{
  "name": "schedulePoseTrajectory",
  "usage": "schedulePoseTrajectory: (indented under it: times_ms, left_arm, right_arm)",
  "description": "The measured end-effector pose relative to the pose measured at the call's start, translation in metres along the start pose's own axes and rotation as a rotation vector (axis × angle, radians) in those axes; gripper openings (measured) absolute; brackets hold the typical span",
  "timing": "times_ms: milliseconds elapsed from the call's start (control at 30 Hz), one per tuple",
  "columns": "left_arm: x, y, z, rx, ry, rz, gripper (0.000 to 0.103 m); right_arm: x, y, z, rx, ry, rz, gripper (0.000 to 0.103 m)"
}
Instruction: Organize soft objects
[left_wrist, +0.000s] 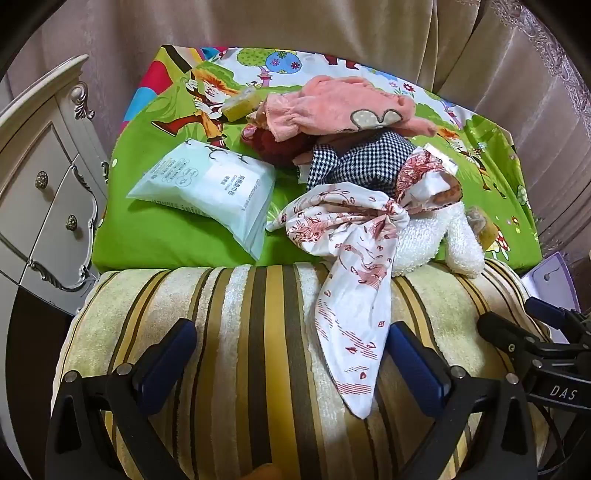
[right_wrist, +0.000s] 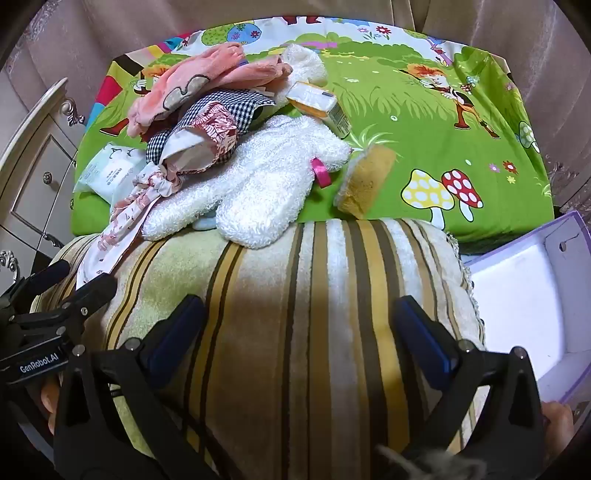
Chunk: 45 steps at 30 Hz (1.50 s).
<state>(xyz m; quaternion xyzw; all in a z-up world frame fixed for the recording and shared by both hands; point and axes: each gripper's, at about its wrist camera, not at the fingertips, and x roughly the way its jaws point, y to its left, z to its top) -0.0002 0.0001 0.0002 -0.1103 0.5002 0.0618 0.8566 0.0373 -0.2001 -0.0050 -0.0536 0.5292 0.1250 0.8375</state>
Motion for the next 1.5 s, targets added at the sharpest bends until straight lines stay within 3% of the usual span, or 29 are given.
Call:
schedulePoseTrajectory:
  times_ms: [1500]
  left_arm:
    - [0.0015,-0.0006,0.0011,0.01,0.008,0.019,0.103]
  right_arm:
    - [0.0001,-0.0003,0.0001,0.004,-0.008,0.01,0.103]
